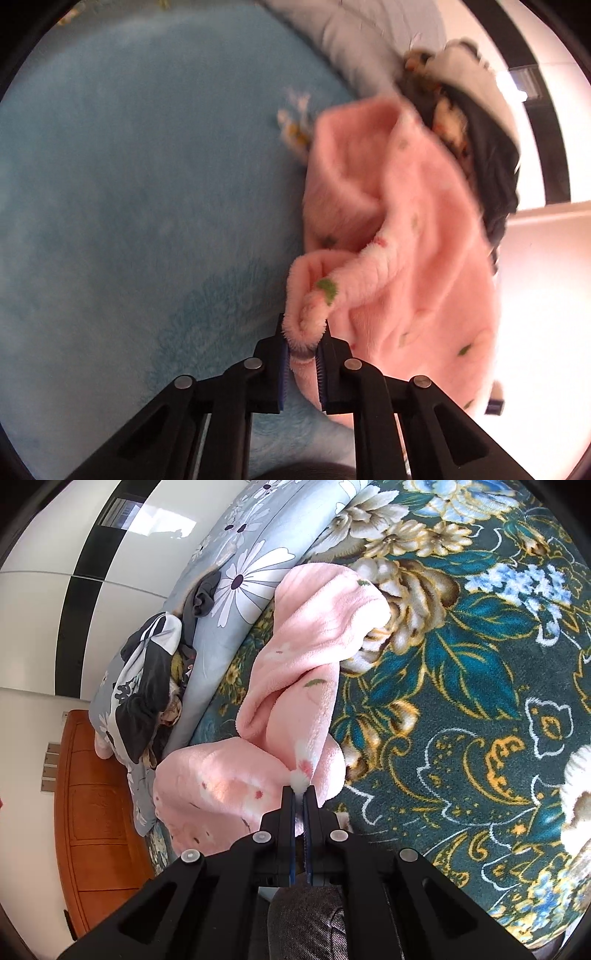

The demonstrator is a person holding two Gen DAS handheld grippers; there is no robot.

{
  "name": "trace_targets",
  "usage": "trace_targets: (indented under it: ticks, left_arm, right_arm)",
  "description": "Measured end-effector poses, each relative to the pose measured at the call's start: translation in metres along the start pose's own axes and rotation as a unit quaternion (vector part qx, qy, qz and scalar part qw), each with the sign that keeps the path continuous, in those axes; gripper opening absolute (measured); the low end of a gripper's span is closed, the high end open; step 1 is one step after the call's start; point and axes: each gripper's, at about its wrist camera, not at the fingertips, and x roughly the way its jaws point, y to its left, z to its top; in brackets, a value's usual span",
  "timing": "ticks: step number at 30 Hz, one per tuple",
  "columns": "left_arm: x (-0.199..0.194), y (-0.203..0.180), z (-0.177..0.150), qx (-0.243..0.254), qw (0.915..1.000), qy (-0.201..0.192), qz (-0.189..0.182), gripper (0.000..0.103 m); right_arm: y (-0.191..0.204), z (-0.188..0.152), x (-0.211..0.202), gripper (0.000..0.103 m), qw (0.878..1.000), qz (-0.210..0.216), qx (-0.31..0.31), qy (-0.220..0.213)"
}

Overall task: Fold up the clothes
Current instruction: 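Lift the pink garment with both grippers and lay it flat on the blanket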

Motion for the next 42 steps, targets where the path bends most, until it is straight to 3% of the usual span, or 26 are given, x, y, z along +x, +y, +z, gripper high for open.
trace_targets:
  ticks: [4,7,11,17,18,20,21,29,33,35,39,42]
  left_arm:
    - [-0.072,0.021,0.025,-0.036,0.9955,-0.086,-0.016,0.012]
    - [-0.123,0.042,0.044,-0.035,0.9899,-0.137,0.014,0.012]
    - [-0.176,0.079,0.063,-0.063,0.9807,-0.174,0.061,0.012]
    - [-0.182,0.11,0.055,-0.132,0.9746,-0.169,0.065,0.012]
    - [-0.181,0.111,0.052,-0.136,0.9743,-0.168,0.064,0.012]
    - [-0.178,0.116,0.046,-0.143,0.9737,-0.166,0.061,0.012]
    - [-0.177,0.113,0.042,-0.145,0.9736,-0.166,0.061,0.012]
    - [-0.177,0.09,0.038,-0.132,0.9748,-0.164,0.074,0.012]
    - [-0.176,0.077,0.038,-0.12,0.977,-0.162,0.07,0.012]
    - [-0.175,0.071,0.039,-0.112,0.9782,-0.162,0.067,0.012]
    - [-0.176,0.064,0.039,-0.104,0.98,-0.161,0.054,0.012]
    - [-0.176,0.059,0.038,-0.1,0.9813,-0.16,0.04,0.012]
  right_arm:
    - [-0.001,-0.002,-0.001,0.006,1.0,0.001,-0.004,0.002]
    - [-0.005,0.001,-0.003,0.006,1.0,0.003,-0.005,0.0]
    - [-0.018,0.012,0.004,0.006,1.0,-0.002,0.015,-0.006]
    - [-0.031,0.033,0.037,0.007,0.997,0.015,0.071,-0.016]
    - [-0.032,0.037,0.044,0.01,0.996,0.017,0.083,-0.018]
    - [-0.033,0.044,0.059,0.031,0.994,0.022,0.106,-0.021]
    - [-0.033,0.048,0.066,0.034,0.993,0.024,0.117,-0.022]
    - [-0.036,0.065,0.11,0.035,0.978,0.05,0.2,-0.026]
    - [-0.036,0.067,0.12,0.034,0.967,0.065,0.242,-0.036]
    - [-0.038,0.069,0.121,0.007,0.961,0.076,0.261,-0.042]
    - [-0.038,0.081,0.091,0.007,0.956,0.106,0.259,-0.083]
    - [-0.036,0.096,0.045,0.006,0.956,0.131,0.231,-0.122]
